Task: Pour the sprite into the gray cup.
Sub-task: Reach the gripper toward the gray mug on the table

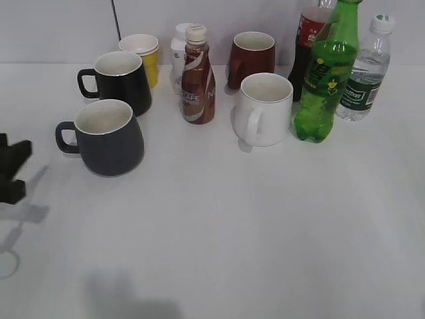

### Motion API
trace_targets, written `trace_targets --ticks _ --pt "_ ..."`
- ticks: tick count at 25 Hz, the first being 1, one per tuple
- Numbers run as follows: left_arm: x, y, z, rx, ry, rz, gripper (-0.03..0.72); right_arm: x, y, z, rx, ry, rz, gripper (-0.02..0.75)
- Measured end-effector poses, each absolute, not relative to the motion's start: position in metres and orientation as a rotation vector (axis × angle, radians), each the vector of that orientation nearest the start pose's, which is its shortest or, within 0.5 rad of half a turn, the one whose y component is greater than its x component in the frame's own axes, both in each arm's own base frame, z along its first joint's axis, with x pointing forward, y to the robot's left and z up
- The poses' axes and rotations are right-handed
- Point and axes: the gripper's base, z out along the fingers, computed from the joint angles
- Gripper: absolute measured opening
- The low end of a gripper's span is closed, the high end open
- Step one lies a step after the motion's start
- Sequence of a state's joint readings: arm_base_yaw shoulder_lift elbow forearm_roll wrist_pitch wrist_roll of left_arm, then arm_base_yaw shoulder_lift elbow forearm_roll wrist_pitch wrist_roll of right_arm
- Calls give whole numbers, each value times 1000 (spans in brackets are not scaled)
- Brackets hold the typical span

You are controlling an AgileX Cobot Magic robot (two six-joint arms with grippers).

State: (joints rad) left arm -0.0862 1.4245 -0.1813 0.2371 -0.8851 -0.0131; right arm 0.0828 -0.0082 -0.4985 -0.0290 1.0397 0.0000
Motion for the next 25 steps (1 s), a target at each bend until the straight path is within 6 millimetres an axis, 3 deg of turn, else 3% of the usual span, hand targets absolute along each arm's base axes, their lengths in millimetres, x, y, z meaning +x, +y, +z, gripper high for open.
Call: trace_targets --ticks 6,14,19,22,25 --pt "224 -40 140 342 1842 -176 345 -5 -3 279 -82 2015 18 589" --pt "261 -47 136 391 1831 -182 347 -5 -3 279 -82 2015 18 589" --pt "270 -57 131 455 1834 -211 343 -5 -3 279 -82 2015 18 589" --pt "278 -62 131 449 1823 -215 305 -5 -3 279 -82 2015 18 589" --pt "289 -64 134 406 1818 -198 188 -5 -3 279 -82 2015 18 589"
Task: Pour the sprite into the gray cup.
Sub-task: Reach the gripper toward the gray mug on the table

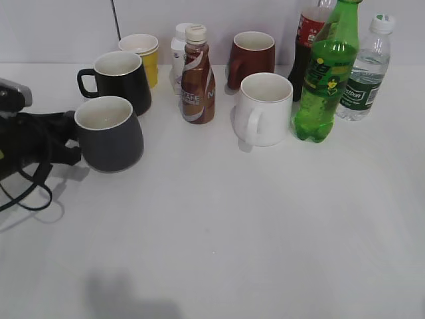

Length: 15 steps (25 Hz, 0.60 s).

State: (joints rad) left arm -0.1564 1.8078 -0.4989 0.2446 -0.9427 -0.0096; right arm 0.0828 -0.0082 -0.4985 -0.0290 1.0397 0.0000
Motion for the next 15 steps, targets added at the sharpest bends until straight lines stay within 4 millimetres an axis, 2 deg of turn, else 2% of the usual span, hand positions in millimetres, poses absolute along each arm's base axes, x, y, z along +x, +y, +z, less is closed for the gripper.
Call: trace_targets --ticks 3,7,10,13,15 --pt "298 -64 137 416 1823 -181 59 -5 -2 279 -83 2015 27 589" --pt "300 -68 138 465 1812 -190 53 -5 2 279 -85 2016 95 589" --pt "299 -67 142 474 1813 -184 53 -6 9 285 -160 1965 155 581" --pt "297 -67 156 472 1780 -175 53 8 12 303 -183 1805 158 565" --pt "296 -67 166 470 1748 -170 53 27 11 318 -163 1670 132 544"
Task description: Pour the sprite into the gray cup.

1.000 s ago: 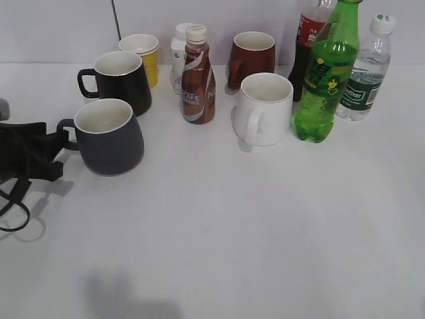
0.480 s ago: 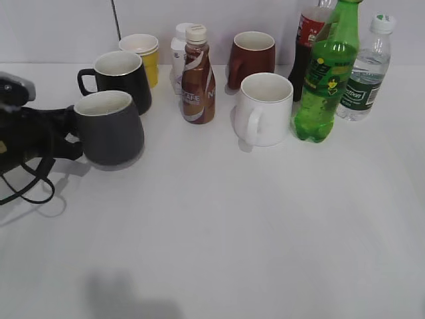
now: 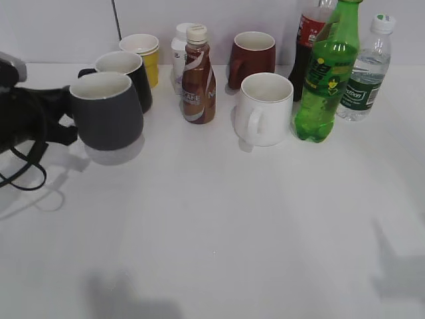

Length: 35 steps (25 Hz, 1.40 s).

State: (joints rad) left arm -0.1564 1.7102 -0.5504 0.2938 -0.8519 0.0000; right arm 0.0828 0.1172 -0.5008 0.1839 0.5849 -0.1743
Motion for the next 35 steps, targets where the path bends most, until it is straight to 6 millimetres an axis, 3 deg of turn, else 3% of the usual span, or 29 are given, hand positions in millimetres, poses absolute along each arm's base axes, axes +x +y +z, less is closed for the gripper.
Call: trace_targets --ticks 4,9,13,15,20,24,28,35 --pt "293 -66 181 474 1713 -160 53 73 9 335 -105 1513 77 529" --pt "288 -67 191 523 1710 -145 53 135 9 333 -50 1480 33 524" --pt "284 -67 198 547 1709 -130 53 183 16 311 -24 1528 62 524" --pt "283 -66 201 545 1700 -128 53 201 30 296 -59 1576 110 523" --pt "283 -66 201 545 1702 -127 53 234 76 242 -220 1732 193 523" --pt "283 -66 203 544 1696 -125 53 252 87 210 -239 1757 177 552" --pt "282 -66 207 543 1685 -124 53 268 92 197 -217 1778 173 655" --pt "282 -66 207 543 1683 -124 53 313 107 201 -135 1754 190 670"
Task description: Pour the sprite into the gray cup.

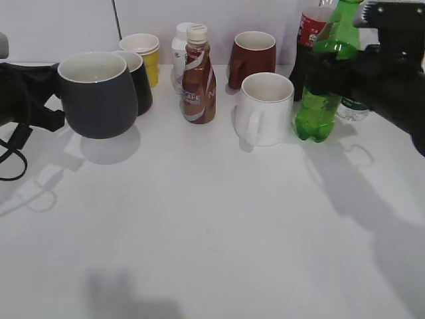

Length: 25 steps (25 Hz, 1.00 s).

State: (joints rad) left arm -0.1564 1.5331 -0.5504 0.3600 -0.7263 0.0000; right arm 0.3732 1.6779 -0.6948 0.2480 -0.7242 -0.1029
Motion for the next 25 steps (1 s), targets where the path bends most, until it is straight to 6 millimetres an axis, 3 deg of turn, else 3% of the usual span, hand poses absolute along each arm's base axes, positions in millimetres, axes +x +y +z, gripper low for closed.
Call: trace_targets --ticks 4,5,7,9,15,18,20,25 --pt "282 -66 207 543 1683 -124 53 341 116 193 -95 1787 197 633" --pt "282 -66 207 544 1683 -124 53 345 118 191 -92 1803 201 595" --pt "281 -67 208 559 1676 -123 53 348 120 190 -95 1832 206 434" --pt "278 -69 212 583 1665 -123 53 346 120 194 -111 1864 209 430" --pt "259 -97 227 688 1647 -166 53 318 124 231 -361 1895 155 431" --pt "247 -118 232 747 1635 -218 53 297 137 264 -591 1767 94 431" --pt "238 -131 235 767 1625 -263 53 283 150 275 -783 1679 38 431" --pt "224 -161 241 829 1690 -329 53 259 183 272 -1204 1493 -102 431"
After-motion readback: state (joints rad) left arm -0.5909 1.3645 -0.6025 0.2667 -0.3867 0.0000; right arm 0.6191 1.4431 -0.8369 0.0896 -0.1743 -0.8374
